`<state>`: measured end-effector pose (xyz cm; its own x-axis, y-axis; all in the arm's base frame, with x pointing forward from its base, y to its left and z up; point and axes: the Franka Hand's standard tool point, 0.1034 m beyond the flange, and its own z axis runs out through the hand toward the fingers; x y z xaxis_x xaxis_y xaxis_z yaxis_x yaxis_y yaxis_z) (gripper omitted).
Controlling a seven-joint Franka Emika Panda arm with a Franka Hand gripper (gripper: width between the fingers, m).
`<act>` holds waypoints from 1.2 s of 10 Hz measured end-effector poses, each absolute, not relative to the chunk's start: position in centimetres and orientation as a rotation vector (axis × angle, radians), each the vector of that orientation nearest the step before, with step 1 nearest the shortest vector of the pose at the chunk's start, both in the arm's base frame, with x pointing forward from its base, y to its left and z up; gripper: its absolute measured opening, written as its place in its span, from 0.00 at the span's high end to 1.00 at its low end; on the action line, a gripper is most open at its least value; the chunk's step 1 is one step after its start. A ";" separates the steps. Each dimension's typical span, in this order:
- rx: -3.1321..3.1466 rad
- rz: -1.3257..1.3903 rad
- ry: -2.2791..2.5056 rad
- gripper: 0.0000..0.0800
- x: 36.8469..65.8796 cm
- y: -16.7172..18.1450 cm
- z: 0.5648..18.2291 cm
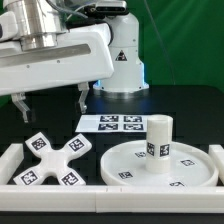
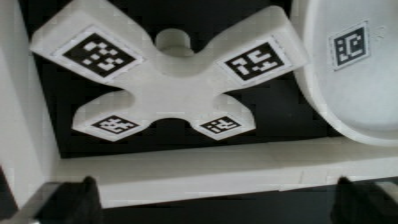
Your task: Assemble round table
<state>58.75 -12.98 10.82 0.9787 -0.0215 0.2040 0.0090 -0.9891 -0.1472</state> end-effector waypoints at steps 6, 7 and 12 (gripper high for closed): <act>-2.913 0.222 0.052 0.19 60.4 -11.3 9.1; -2.876 0.319 0.056 0.19 60.4 -11.7 8.8; -2.830 0.553 0.063 0.19 60.1 -11.4 8.8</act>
Offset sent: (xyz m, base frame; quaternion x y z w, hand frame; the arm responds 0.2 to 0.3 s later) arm 0.0156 -0.0160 -0.0118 -0.0662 -0.2262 0.0194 0.9716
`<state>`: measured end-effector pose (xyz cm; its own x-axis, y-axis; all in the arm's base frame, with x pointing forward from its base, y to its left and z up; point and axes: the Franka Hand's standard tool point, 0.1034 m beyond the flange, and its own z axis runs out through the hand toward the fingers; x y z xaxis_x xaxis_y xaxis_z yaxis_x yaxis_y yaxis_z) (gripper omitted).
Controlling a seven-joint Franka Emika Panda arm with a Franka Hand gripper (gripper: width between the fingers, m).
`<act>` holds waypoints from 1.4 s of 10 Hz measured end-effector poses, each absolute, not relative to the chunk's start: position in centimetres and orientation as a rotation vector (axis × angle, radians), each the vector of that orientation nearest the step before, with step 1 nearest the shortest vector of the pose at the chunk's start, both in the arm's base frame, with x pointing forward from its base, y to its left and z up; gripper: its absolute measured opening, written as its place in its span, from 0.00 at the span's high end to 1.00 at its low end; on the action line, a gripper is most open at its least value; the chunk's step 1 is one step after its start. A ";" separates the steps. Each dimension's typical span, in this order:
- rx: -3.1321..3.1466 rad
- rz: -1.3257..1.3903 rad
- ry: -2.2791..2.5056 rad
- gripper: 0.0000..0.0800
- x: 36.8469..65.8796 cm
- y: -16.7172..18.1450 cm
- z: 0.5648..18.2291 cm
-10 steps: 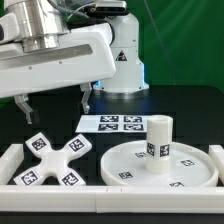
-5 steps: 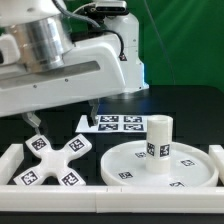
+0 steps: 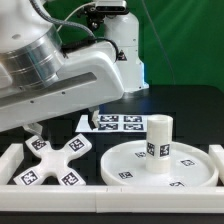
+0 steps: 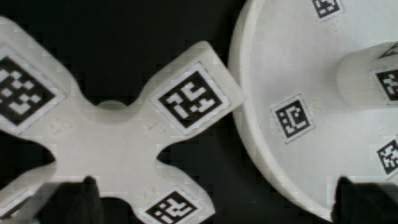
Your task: Assemble round table
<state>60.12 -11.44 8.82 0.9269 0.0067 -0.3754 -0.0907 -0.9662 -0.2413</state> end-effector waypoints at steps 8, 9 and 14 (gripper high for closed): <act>-2.880 0.658 0.175 0.19 60.8 -13.1 7.1; -2.895 0.680 0.218 0.19 61.5 -12.7 6.4; -2.891 0.674 0.188 0.19 61.6 -12.8 5.8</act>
Offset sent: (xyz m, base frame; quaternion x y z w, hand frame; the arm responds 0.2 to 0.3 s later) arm 0.0000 0.0000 0.0000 0.0000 0.0000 0.0000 1.0000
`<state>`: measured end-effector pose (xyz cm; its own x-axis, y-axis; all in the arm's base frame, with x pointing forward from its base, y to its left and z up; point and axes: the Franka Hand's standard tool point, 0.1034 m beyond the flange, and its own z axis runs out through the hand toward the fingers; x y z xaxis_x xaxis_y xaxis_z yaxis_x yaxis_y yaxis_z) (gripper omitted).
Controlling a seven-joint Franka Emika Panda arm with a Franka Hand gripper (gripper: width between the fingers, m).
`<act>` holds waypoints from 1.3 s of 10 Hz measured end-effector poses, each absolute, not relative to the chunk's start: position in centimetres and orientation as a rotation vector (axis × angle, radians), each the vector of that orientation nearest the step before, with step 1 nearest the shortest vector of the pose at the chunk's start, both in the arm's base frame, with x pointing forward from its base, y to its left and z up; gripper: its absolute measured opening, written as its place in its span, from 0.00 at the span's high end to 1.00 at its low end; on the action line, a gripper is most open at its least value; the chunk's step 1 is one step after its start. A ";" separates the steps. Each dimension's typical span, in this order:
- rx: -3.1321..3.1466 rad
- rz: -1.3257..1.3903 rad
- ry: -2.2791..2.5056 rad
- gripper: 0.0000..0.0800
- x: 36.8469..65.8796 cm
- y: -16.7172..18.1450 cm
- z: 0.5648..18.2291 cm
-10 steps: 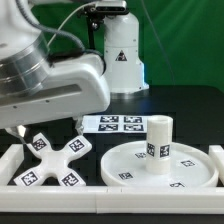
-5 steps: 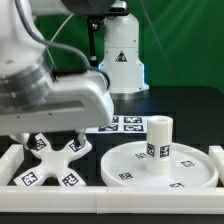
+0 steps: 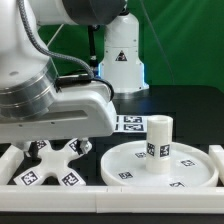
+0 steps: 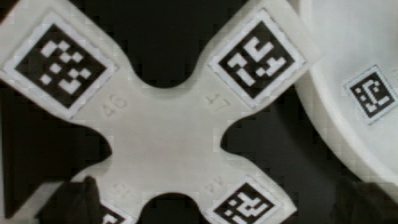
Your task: Assemble round table
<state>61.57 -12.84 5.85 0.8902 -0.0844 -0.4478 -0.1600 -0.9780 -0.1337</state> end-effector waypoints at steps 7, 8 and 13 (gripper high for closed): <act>-2.893 0.705 0.192 0.19 60.6 -14.0 3.4; -2.899 0.698 0.186 0.19 60.5 -13.6 3.0; -2.896 0.707 0.166 0.19 60.4 -13.3 2.8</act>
Offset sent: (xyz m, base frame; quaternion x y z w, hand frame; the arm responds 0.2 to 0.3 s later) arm -0.0053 -0.0111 -0.0184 0.0089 0.0146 -0.0058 0.9998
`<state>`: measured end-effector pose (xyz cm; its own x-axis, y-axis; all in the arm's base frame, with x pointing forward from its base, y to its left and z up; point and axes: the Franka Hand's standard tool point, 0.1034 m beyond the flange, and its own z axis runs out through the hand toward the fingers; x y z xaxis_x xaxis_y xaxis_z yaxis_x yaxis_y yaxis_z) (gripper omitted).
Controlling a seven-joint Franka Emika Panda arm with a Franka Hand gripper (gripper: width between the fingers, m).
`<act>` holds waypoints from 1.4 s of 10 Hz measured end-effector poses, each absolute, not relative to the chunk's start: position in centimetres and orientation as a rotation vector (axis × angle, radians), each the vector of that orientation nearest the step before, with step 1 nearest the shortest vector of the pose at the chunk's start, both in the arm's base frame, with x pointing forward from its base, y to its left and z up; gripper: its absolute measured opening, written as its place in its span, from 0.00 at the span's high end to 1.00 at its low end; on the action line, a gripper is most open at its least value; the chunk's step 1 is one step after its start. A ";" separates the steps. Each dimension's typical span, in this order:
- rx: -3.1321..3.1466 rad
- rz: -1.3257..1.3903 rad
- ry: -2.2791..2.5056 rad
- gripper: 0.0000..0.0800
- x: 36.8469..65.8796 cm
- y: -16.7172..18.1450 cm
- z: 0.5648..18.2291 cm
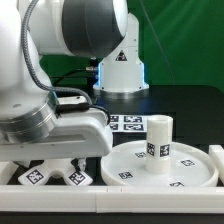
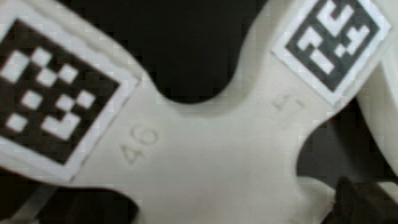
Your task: Assemble round table
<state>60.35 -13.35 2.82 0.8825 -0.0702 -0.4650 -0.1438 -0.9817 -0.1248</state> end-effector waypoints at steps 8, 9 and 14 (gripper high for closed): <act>-2.901 0.732 0.011 0.19 59.0 -12.8 4.0; -2.938 0.673 -0.006 0.19 60.3 -12.9 4.4; -2.933 0.676 -0.006 0.19 59.1 -12.4 3.5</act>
Offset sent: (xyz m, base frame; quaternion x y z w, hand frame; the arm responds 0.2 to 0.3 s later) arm 0.0000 0.0000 0.0000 0.0000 0.0000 0.0000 1.0000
